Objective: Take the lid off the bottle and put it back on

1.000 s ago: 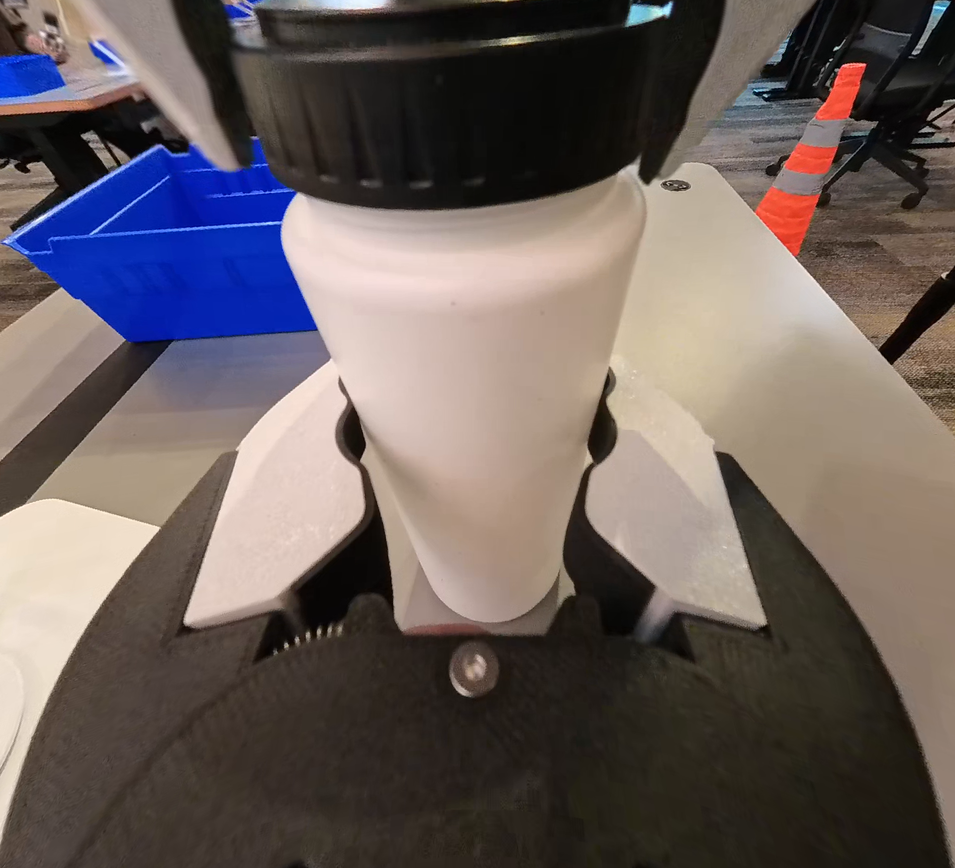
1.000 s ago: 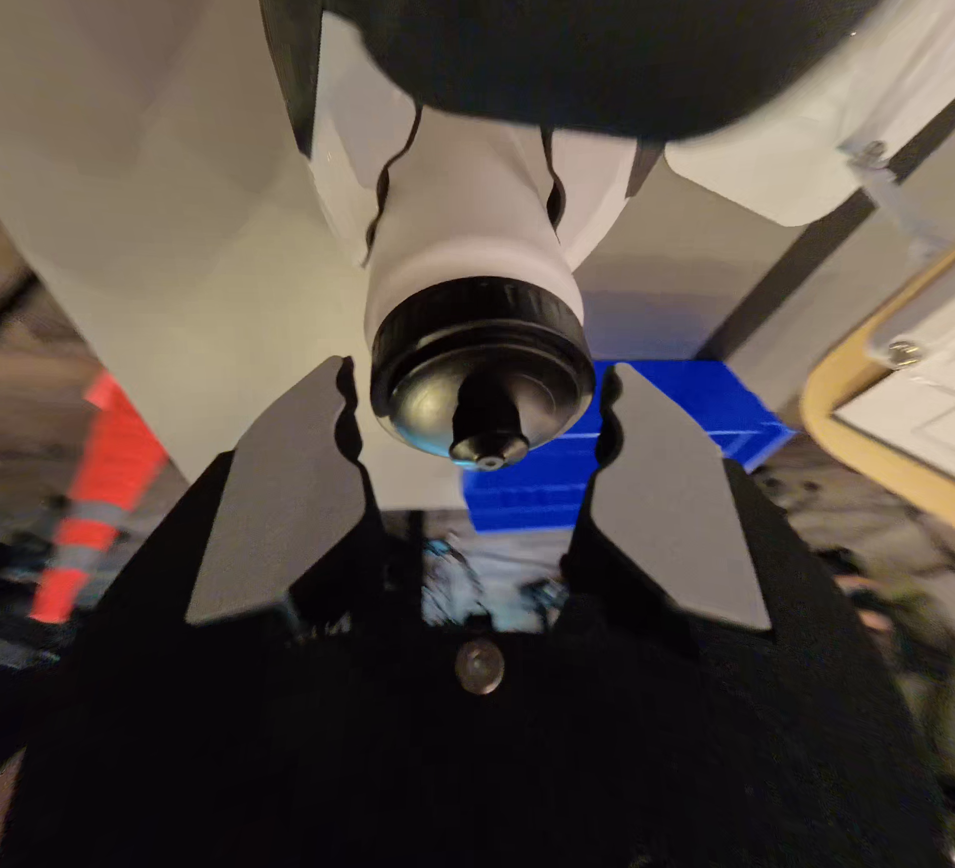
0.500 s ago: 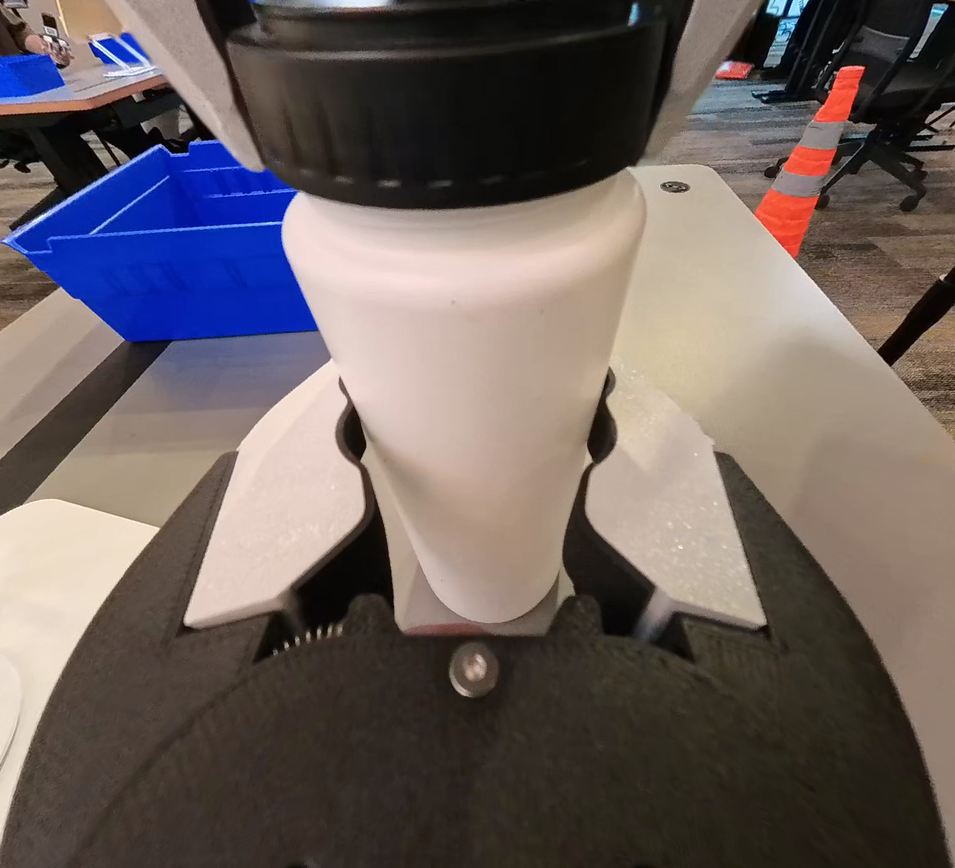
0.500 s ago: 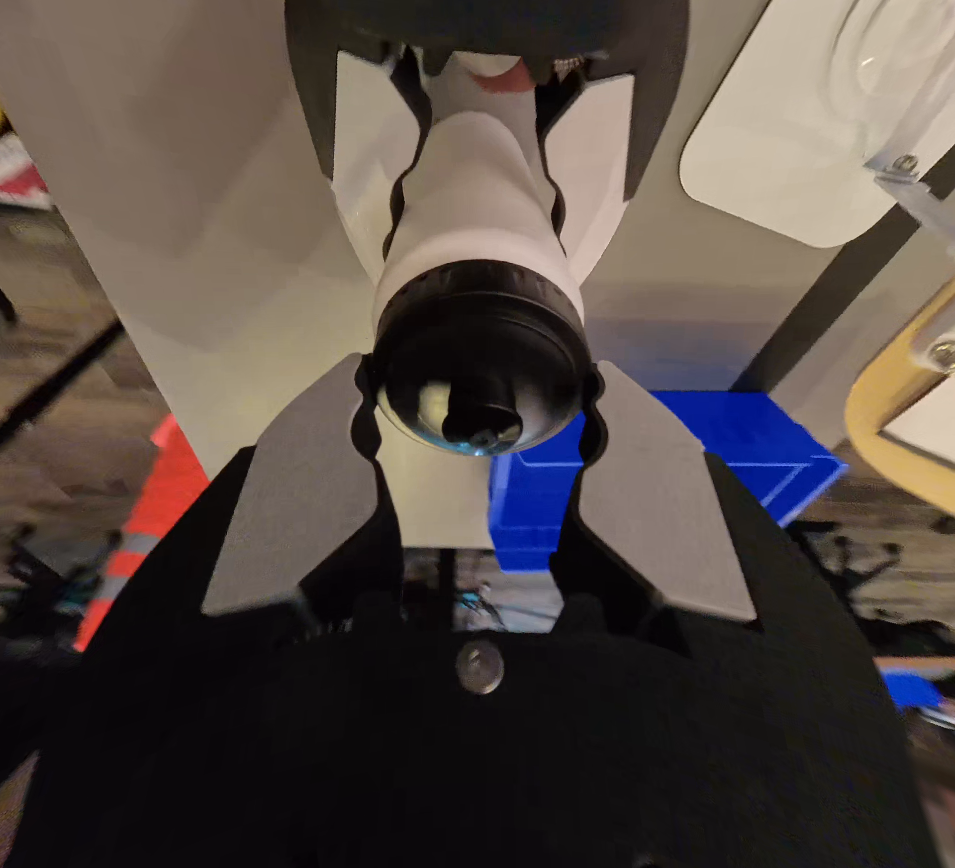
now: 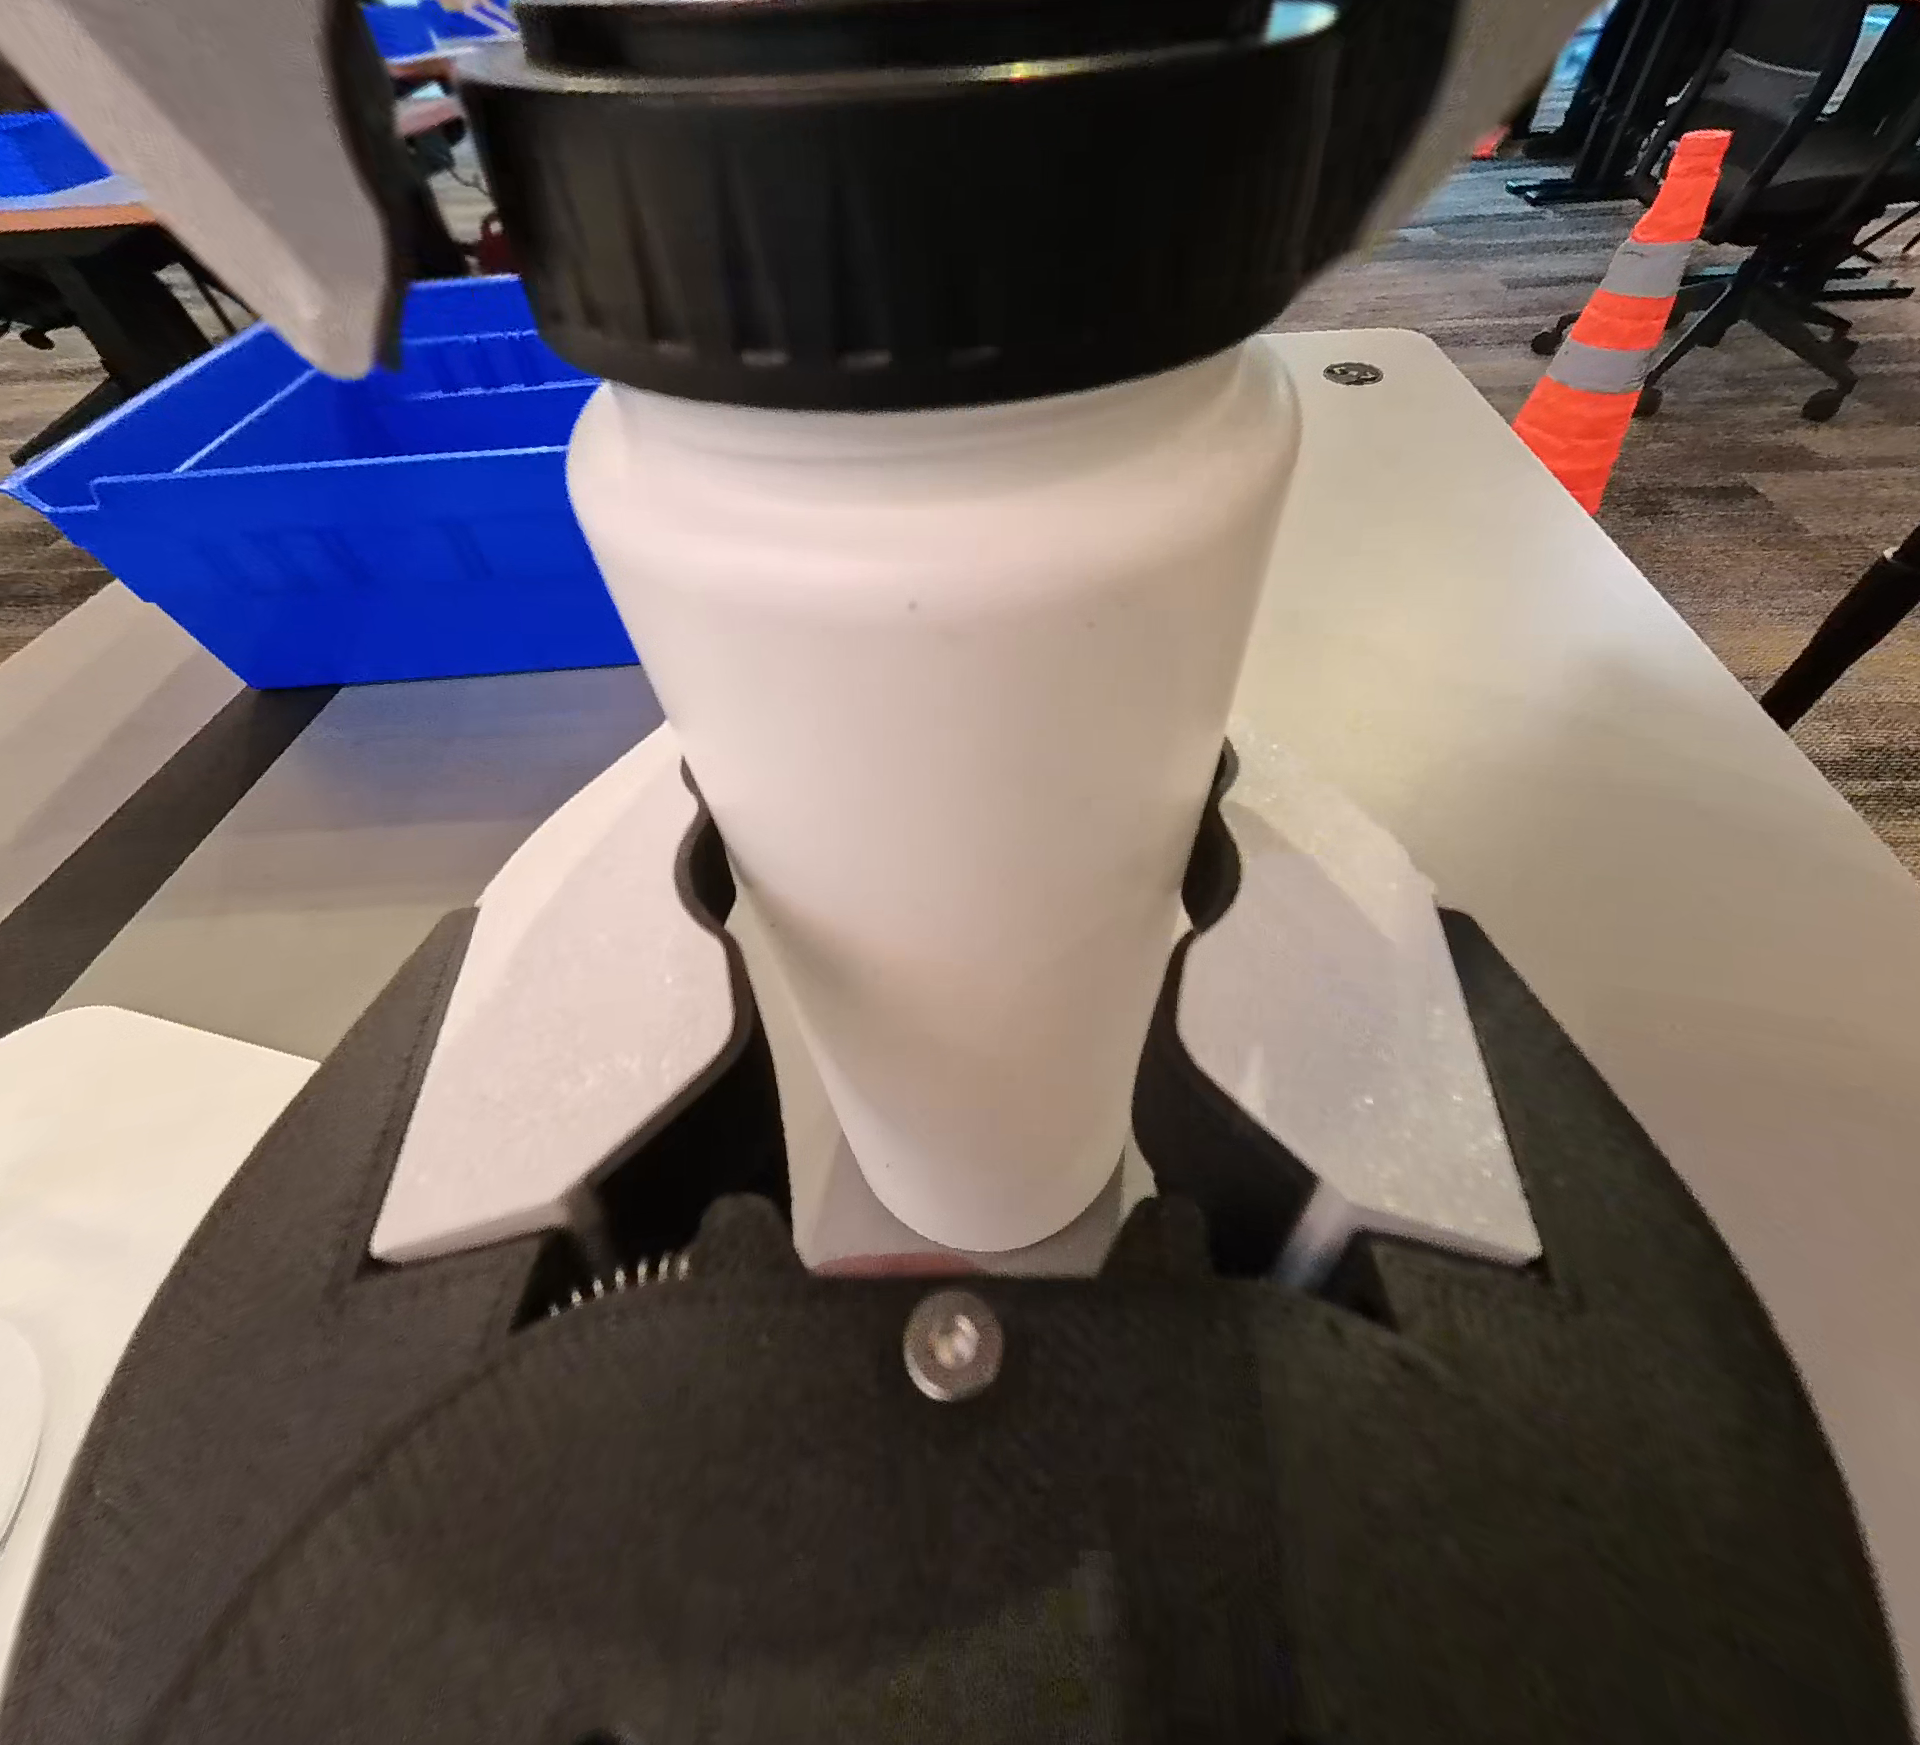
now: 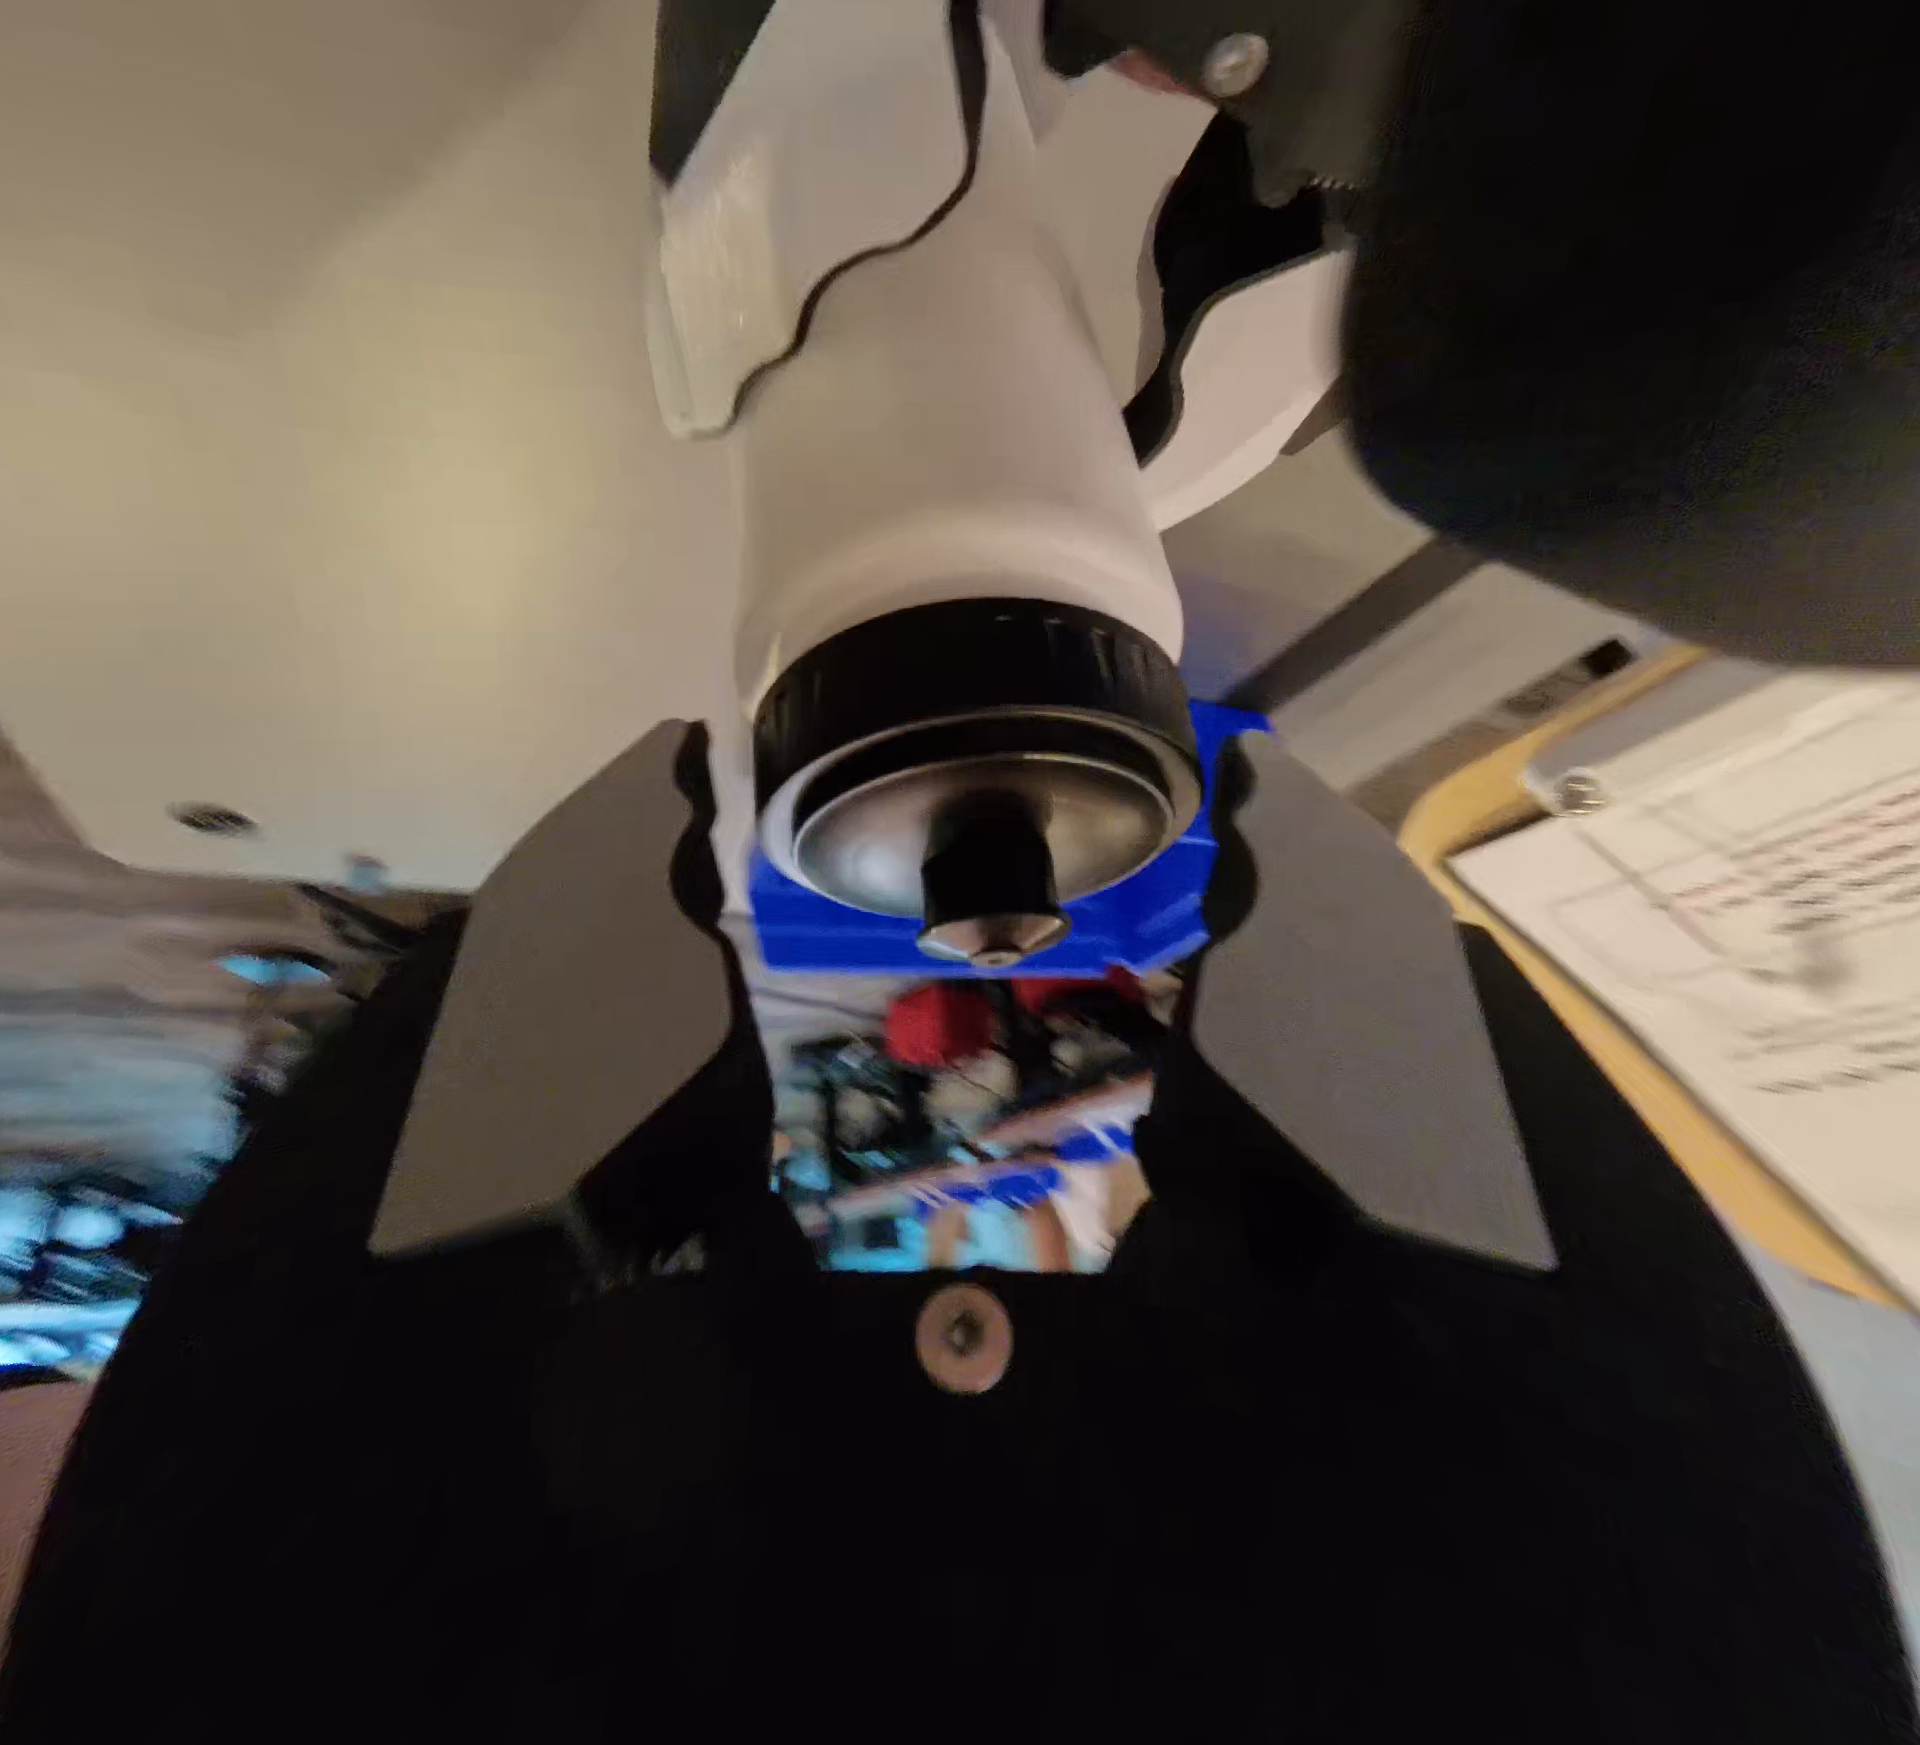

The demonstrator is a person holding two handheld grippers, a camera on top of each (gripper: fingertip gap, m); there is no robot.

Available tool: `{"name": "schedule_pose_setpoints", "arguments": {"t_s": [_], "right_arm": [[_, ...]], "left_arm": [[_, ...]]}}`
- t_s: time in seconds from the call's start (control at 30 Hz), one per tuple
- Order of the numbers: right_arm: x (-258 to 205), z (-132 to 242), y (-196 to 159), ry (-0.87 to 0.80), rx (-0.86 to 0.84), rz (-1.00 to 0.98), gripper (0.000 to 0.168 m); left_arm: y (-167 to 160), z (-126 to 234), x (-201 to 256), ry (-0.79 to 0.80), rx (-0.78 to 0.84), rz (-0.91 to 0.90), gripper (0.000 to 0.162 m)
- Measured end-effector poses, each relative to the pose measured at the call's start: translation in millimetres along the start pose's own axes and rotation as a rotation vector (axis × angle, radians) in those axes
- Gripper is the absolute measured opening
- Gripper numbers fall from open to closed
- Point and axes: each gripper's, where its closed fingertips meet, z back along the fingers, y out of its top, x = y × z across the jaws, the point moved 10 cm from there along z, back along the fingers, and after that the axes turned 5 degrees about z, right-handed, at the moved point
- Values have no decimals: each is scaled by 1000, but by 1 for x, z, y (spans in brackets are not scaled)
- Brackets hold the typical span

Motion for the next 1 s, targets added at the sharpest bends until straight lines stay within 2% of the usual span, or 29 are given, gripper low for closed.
{"name": "schedule_pose_setpoints", "arguments": {"t_s": [0.03,0.2,0.33,0.43,0.67,0.9,1.0], "right_arm": [[0,-1,-3,31,49,-56,98],[0,-2,-20,132,278,-332,95],[5,-1,-36,212,431,-534,78],[7,-5,-39,255,476,-577,77],[9,-1,-33,224,372,-424,76],[13,5,-14,161,111,-105,76],[7,8,-5,24,-20,98,76]], "left_arm": [[0,0,0,0,0,0,87],[0,0,0,-1,3,1,87],[0,0,0,-1,3,1,87],[0,0,0,0,4,5,87],[0,0,0,0,3,2,86],[0,0,0,0,1,3,86],[-1,1,-2,-3,7,18,86]]}}
